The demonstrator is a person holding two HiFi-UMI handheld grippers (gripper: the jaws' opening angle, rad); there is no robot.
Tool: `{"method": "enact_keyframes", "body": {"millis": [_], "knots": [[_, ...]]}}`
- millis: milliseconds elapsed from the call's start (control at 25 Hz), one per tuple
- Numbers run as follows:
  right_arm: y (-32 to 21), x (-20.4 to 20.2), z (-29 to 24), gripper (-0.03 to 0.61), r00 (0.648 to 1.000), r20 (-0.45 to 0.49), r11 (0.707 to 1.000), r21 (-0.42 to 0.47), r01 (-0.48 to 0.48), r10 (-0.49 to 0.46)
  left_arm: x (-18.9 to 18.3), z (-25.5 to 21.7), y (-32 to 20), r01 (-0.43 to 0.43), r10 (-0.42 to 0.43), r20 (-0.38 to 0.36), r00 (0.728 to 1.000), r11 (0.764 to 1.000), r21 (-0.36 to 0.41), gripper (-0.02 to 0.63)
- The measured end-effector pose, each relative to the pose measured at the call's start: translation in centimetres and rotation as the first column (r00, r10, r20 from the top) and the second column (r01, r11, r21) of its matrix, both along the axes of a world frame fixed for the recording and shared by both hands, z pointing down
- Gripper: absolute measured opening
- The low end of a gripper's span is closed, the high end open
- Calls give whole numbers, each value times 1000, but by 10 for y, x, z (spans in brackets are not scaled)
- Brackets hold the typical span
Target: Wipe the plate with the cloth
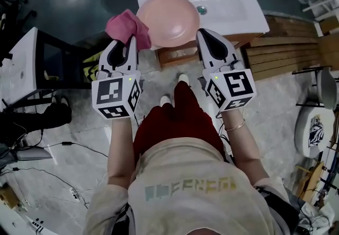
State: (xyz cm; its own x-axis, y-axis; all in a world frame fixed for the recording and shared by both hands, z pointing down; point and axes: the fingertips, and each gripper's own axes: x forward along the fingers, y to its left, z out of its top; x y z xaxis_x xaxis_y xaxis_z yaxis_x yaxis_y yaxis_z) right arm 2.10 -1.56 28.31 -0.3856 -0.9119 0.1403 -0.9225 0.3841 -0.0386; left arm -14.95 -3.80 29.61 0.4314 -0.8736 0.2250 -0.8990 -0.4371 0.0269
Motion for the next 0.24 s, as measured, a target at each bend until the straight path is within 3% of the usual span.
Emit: {"method": "enact_keyframes", "body": {"millis": [240], "knots": [[13, -9, -6, 37, 1000, 15, 1000, 19, 3, -3, -9, -9, 13, -7, 6, 12, 1000, 1000, 30, 67]]}}
